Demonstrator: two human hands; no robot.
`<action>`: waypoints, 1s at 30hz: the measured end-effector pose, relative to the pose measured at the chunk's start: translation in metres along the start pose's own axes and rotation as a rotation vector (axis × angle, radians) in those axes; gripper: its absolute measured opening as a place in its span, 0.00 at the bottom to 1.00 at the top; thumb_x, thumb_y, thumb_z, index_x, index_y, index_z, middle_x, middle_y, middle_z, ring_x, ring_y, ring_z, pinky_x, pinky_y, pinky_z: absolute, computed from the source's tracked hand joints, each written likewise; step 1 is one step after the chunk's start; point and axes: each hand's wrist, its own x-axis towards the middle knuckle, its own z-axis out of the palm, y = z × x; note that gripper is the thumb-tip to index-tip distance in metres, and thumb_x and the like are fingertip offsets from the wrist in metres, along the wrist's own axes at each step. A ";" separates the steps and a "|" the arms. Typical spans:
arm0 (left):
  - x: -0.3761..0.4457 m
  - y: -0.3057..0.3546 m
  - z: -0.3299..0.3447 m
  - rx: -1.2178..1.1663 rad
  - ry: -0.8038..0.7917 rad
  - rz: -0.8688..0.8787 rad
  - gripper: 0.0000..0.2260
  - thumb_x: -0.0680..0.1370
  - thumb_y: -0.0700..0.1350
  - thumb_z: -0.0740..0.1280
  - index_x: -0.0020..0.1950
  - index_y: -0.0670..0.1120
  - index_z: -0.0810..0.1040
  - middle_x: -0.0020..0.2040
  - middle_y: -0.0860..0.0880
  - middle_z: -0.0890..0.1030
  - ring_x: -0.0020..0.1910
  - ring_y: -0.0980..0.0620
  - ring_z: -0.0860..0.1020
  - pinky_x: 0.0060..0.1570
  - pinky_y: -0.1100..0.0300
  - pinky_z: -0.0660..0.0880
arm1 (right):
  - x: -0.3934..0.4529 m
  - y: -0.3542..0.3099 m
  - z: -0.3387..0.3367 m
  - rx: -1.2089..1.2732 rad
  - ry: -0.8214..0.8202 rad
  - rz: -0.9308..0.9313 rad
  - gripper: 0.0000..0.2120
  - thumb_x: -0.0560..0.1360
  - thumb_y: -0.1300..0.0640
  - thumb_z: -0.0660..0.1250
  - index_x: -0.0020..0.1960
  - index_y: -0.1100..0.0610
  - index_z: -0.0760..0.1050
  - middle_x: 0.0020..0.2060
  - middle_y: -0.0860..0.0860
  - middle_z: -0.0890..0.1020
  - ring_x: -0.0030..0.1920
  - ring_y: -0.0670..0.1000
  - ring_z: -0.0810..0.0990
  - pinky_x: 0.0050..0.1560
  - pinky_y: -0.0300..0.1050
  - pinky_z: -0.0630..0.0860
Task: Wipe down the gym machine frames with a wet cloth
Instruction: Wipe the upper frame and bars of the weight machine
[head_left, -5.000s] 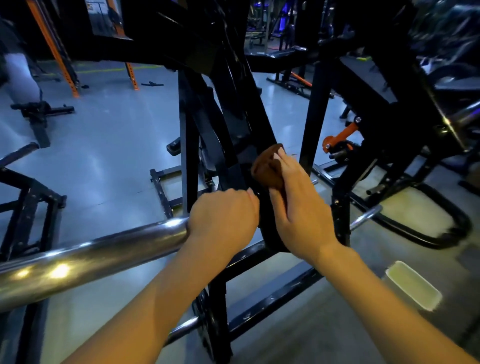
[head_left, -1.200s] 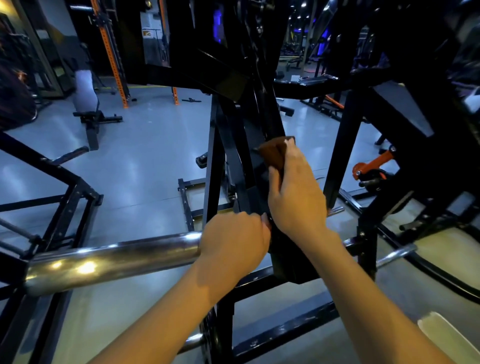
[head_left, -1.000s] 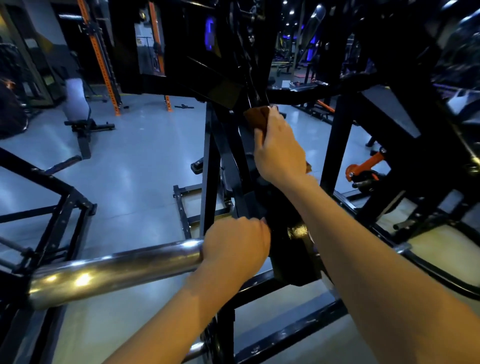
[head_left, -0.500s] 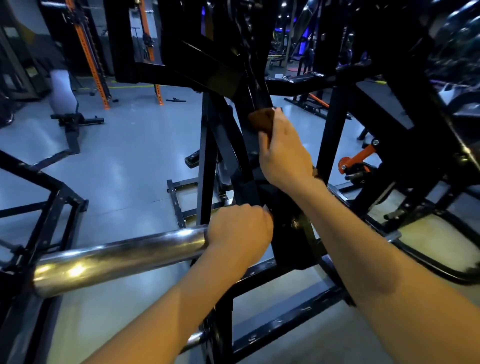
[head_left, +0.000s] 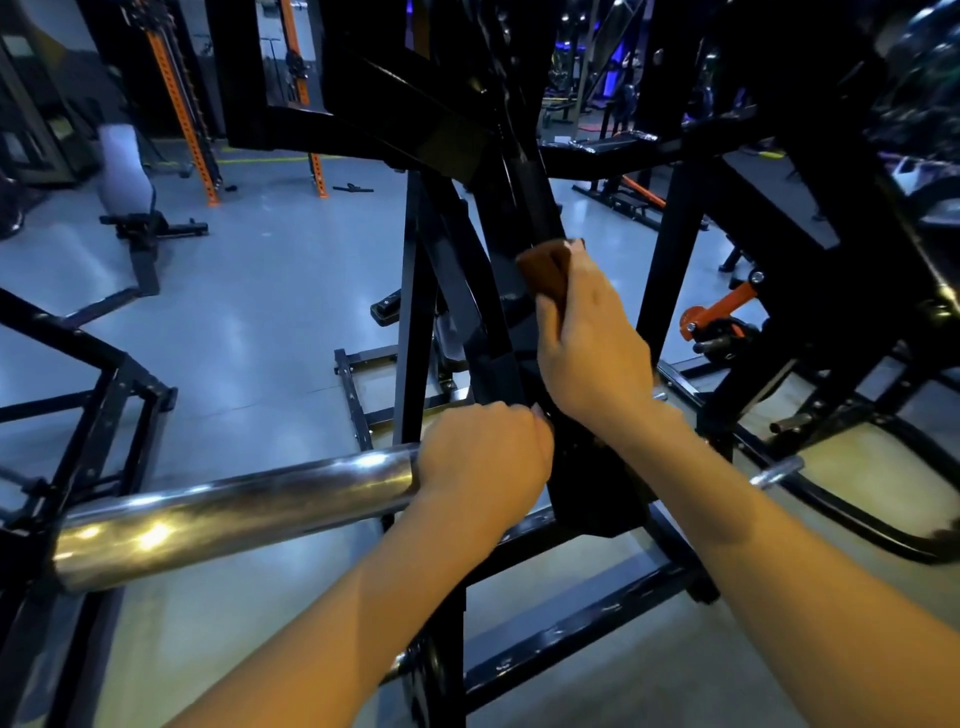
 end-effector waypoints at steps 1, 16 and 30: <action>-0.001 0.000 -0.001 -0.008 0.002 0.001 0.17 0.87 0.44 0.47 0.65 0.44 0.74 0.34 0.48 0.70 0.26 0.48 0.68 0.25 0.56 0.62 | 0.014 -0.003 0.001 -0.004 -0.009 0.008 0.28 0.87 0.47 0.55 0.83 0.53 0.52 0.77 0.52 0.67 0.74 0.54 0.69 0.62 0.54 0.76; 0.004 0.005 0.000 -0.110 -0.038 -0.087 0.19 0.84 0.42 0.46 0.69 0.45 0.71 0.38 0.47 0.69 0.28 0.49 0.63 0.26 0.56 0.55 | -0.038 0.008 -0.007 0.062 -0.007 0.005 0.29 0.86 0.47 0.57 0.83 0.49 0.51 0.76 0.50 0.69 0.71 0.50 0.71 0.61 0.51 0.75; 0.001 0.007 0.009 -0.203 0.076 -0.150 0.24 0.83 0.46 0.39 0.56 0.45 0.75 0.32 0.50 0.68 0.25 0.51 0.64 0.26 0.57 0.55 | -0.041 0.008 -0.002 0.055 0.049 0.023 0.29 0.86 0.48 0.56 0.84 0.52 0.52 0.76 0.51 0.70 0.73 0.50 0.70 0.66 0.50 0.74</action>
